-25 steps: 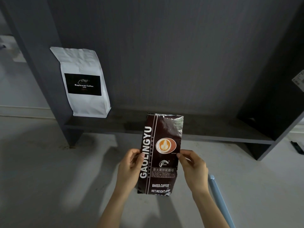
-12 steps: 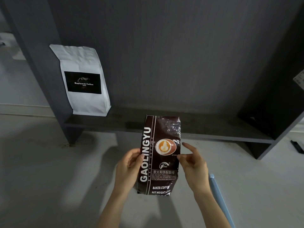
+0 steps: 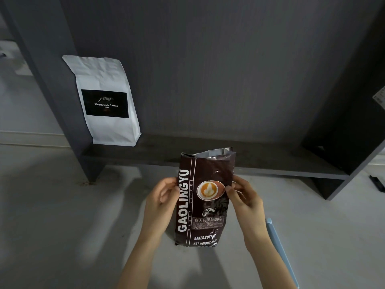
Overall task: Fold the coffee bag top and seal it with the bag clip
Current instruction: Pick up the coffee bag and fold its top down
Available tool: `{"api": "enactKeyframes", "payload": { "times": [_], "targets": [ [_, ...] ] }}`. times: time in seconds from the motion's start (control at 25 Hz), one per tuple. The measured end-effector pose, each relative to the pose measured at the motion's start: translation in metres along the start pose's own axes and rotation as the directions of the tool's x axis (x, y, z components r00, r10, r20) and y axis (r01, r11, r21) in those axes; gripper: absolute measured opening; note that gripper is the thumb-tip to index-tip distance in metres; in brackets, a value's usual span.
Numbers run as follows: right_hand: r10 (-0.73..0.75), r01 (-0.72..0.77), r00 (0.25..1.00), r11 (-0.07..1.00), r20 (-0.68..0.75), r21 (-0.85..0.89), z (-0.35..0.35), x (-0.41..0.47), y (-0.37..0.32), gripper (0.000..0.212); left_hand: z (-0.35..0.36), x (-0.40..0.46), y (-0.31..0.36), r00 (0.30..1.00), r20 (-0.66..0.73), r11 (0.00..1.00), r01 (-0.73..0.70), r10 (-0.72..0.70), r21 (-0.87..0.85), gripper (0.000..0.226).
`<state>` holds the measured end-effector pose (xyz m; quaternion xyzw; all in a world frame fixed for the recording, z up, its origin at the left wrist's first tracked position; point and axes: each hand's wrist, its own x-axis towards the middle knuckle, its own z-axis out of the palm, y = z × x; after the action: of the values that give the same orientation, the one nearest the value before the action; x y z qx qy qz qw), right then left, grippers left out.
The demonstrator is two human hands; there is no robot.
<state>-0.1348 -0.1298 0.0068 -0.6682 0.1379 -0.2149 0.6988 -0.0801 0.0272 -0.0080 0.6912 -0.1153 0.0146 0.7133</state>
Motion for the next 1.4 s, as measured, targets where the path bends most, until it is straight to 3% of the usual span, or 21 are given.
{"api": "enactKeyframes", "payload": {
  "times": [0.48,0.68,0.92,1.04,1.2,1.4],
  "targets": [
    [-0.078,0.083,0.992,0.995,0.098,-0.049,-0.009,0.001,0.005,0.051,0.003,0.001,0.010,0.999,0.014,0.999,-0.052,0.053,-0.011,0.032],
    [-0.037,0.043,0.991,0.998,0.130,-0.040,-0.012,0.004,0.002,0.047,0.000,0.003,0.012,1.000,0.016,1.000,-0.027,0.026,0.015,0.033],
    [0.006,-0.001,0.983,1.000,0.184,-0.028,-0.017,0.005,-0.002,0.031,-0.007,0.004,0.018,0.984,0.178,0.999,-0.018,0.008,0.051,0.019],
    [-0.005,0.008,0.980,1.000,0.201,-0.013,-0.017,0.006,0.007,0.033,-0.006,0.002,0.011,0.968,0.252,1.000,0.006,-0.008,0.011,0.027],
    [0.017,-0.006,0.984,0.998,0.175,-0.059,-0.016,0.009,0.018,0.031,-0.003,0.005,-0.006,0.979,0.198,0.999,0.041,-0.046,0.026,0.036],
    [-0.001,0.009,0.997,0.995,0.074,-0.097,-0.014,0.011,0.032,0.028,0.005,0.003,-0.016,0.985,0.136,0.994,0.099,-0.103,0.040,0.021]
  ]
}}
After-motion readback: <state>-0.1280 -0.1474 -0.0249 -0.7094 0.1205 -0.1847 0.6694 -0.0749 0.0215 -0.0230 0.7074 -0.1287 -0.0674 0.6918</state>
